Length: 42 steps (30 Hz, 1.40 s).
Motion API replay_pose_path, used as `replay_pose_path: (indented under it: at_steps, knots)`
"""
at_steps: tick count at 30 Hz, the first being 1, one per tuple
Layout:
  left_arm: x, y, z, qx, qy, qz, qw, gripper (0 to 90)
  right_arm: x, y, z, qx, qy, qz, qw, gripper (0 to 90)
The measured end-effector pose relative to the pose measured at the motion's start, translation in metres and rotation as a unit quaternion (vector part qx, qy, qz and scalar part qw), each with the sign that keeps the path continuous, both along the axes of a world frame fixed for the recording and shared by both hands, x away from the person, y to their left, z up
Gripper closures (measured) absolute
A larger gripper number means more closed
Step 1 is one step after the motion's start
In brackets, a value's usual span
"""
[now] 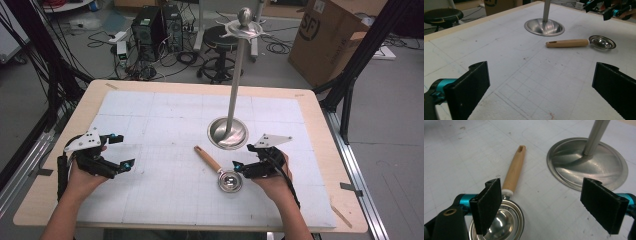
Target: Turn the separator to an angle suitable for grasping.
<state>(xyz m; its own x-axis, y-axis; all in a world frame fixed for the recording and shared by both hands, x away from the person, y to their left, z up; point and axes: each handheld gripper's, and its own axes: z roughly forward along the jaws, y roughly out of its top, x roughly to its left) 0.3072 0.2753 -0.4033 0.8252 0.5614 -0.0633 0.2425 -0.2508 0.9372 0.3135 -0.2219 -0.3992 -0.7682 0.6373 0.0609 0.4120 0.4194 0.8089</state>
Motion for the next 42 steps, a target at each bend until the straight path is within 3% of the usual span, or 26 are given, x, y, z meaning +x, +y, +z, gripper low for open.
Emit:
replay_pose_path:
  at_steps: [9,17,23,32,36,42]
  knots:
    - [-0.001,-0.001,0.0,0.007,0.0,-0.002,1.0,1.9,0.009,0.026,0.0,-0.028,0.015,0.022,0.9992,24.2]
    - [0.0,-0.001,0.0,0.007,0.0,-0.003,1.0,1.9,0.013,0.04,-0.003,-0.056,0.031,0.034,0.9973,27.9]
    - [0.0,-0.001,-0.001,0.008,0.0,-0.004,1.0,1.9,0.015,0.047,-0.004,-0.063,0.052,0.041,0.9958,32.1]
    - [0.0,-0.002,-0.001,0.009,0.003,-0.007,0.9999,1.9,0.02,0.063,-0.009,-0.096,0.088,0.059,0.9897,39.3]
    - [0.0,-0.002,-0.001,0.01,0.004,-0.007,0.9999,1.9,0.023,0.071,-0.01,-0.127,0.101,0.066,0.9846,42.7]
    - [0.001,-0.002,-0.002,0.01,0.005,-0.008,0.9999,1.9,0.024,0.078,-0.014,-0.137,0.119,0.067,0.9811,46.5]
